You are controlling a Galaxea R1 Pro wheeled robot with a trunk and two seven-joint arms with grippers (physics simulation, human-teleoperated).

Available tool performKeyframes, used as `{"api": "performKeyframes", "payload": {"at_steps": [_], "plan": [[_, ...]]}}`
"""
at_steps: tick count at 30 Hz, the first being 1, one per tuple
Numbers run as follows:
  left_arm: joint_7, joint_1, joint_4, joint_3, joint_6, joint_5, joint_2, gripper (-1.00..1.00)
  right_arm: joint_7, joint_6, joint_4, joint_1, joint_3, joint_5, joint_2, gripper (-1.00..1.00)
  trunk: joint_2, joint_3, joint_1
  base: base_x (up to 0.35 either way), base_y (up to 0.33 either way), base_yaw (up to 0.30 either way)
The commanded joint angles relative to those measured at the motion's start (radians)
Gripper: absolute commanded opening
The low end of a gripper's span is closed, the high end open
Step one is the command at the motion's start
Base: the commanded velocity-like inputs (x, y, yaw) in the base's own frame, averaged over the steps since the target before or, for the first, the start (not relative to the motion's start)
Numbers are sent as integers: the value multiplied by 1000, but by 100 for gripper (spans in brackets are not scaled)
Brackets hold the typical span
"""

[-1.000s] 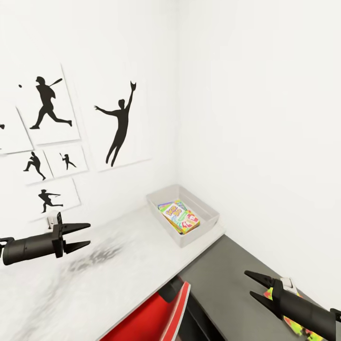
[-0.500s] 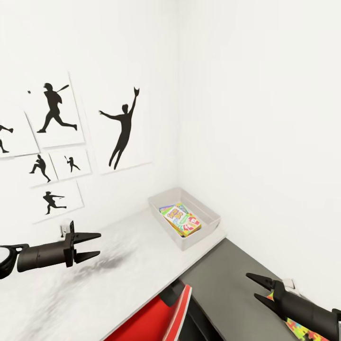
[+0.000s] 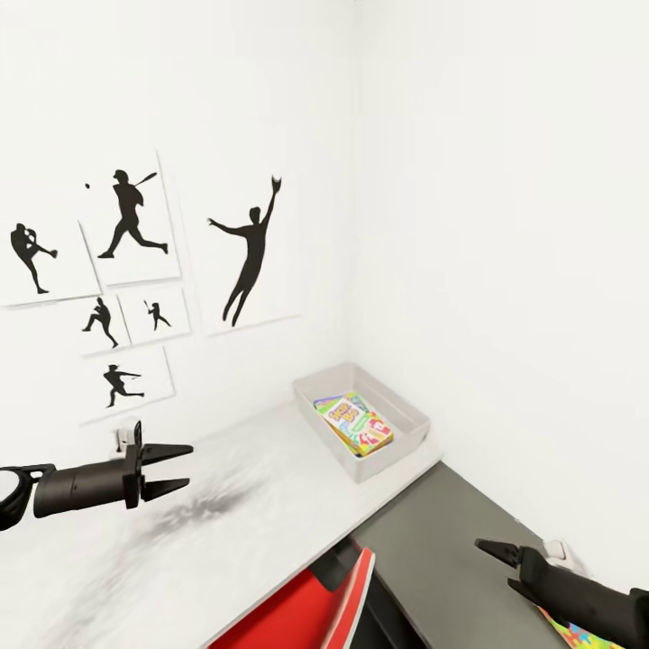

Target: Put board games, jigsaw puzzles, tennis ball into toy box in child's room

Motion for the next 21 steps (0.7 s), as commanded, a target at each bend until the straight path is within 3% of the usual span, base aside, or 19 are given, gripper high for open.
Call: {"api": "performKeyframes", "payload": {"at_steps": [1, 5, 9, 14, 21], "plan": [[-10, -1, 1, -3, -1, -15, 0, 100, -53, 2, -1, 0, 4, -9, 1, 100, -1, 1, 0, 0, 0, 158], [-10, -2, 1, -3, -2, -24, -1, 100, -163, -13, -1, 0, 23, -5, 5, 100, -1, 4, 0, 0, 0, 138], [-9, -2, 1, -3, -2, -26, -9, 100, -220, -64, -1, 0, 43, -4, 9, 100, -1, 5, 0, 0, 0, 49], [-10, -2, 1, -1, -2, -38, -36, 100, -236, -119, -1, 1, 64, -4, 11, 100, -1, 5, 0, 0, 0, 10], [-11, -2, 1, 4, -1, -49, -42, 100, -235, -155, -1, 1, 76, -4, 10, 100, -1, 5, 0, 0, 0, 1]]}}
